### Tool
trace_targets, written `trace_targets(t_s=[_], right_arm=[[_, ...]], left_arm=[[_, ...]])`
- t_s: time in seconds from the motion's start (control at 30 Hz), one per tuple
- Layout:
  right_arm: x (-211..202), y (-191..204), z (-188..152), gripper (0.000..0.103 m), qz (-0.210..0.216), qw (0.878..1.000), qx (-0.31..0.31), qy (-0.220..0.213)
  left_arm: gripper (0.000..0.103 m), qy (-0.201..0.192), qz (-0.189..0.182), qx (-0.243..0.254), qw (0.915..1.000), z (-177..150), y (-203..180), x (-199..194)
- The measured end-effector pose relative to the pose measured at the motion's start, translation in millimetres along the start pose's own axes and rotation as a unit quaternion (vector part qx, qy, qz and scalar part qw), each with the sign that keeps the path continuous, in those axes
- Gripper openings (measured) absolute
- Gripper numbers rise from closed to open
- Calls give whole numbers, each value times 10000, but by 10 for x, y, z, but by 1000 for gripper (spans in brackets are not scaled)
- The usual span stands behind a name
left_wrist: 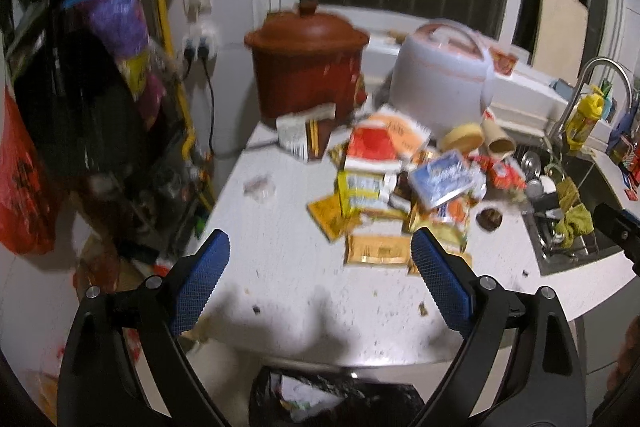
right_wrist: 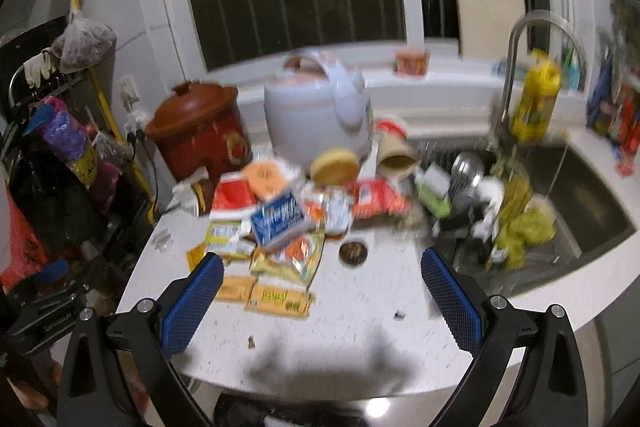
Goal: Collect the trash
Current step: 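Grasp the blue dental floss box with the right gripper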
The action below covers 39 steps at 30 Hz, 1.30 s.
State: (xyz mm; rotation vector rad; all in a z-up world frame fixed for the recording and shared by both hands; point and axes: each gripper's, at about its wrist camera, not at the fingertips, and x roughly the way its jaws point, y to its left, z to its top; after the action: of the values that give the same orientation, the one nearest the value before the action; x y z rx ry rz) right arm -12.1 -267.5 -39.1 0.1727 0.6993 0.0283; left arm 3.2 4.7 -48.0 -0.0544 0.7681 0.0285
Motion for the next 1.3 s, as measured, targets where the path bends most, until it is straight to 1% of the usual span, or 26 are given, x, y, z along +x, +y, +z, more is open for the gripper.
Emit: trace_targets(t_s=[0.1,0.2,0.3,0.4,0.47,0.53,0.57,0.67,0.7,0.73,0.8,0.87,1.03,1.07,1.13,1.2,1.23,1.3], right_arm=[[339,-29,-87,98,116,9987,-29,486],[700,48,-67,98,232,9964,-298,757],[1112,233,19,98,413,9935,-649,841],[1505,474,123,98,416,9902,-1063,808],[1789,685,179,98,342,9849,-1488,814],[2078,868,199,98,102,9775,-1927,855],[2186,912,202,98,38,9752,-2026,888],[2525,971,221,97,-287,9692,-2202,1062],[2591,973,222,94,-365,9678,-2231,1105],[2644,973,227,87,-402,9663,-2271,1142],[2618,976,232,86,-371,9662,-2309,1085],[2535,932,238,86,-224,9684,-2246,1059],[2080,775,347,86,28,9750,-2091,746],[1909,694,385,86,90,9777,-1991,659],[1638,535,402,86,123,9823,-1810,476],[1400,344,391,86,174,9862,-1584,441],[1323,266,381,86,181,9876,-1492,444],[1125,61,323,86,144,9906,-1280,454]], left_arm=[[90,260,32,-97,9996,-163,57,121],[90,621,183,-155,9978,-306,130,238],[90,943,309,-387,9943,-486,274,339],[90,1206,468,-655,9894,-643,431,395],[90,1342,628,-810,9856,-754,548,410],[90,1428,801,-925,9822,-841,632,412],[90,1469,863,-1001,9803,-883,680,410],[90,1493,890,-1218,9772,-960,776,407],[90,1482,867,-1265,9770,-967,794,401],[90,1454,842,-1269,9776,-962,794,398],[90,1415,823,-1170,9795,-924,751,421],[90,1416,711,-997,9823,-851,666,483],[90,1271,221,-502,9904,-557,261,788],[90,1245,147,-427,9912,-513,186,853],[90,1214,62,-223,9923,-402,-23,1054],[90,1195,61,-84,9928,-327,-178,1243],[90,1247,113,-47,9921,-301,-233,1343],[90,1399,99,-126,9900,-248,-313,1554]])
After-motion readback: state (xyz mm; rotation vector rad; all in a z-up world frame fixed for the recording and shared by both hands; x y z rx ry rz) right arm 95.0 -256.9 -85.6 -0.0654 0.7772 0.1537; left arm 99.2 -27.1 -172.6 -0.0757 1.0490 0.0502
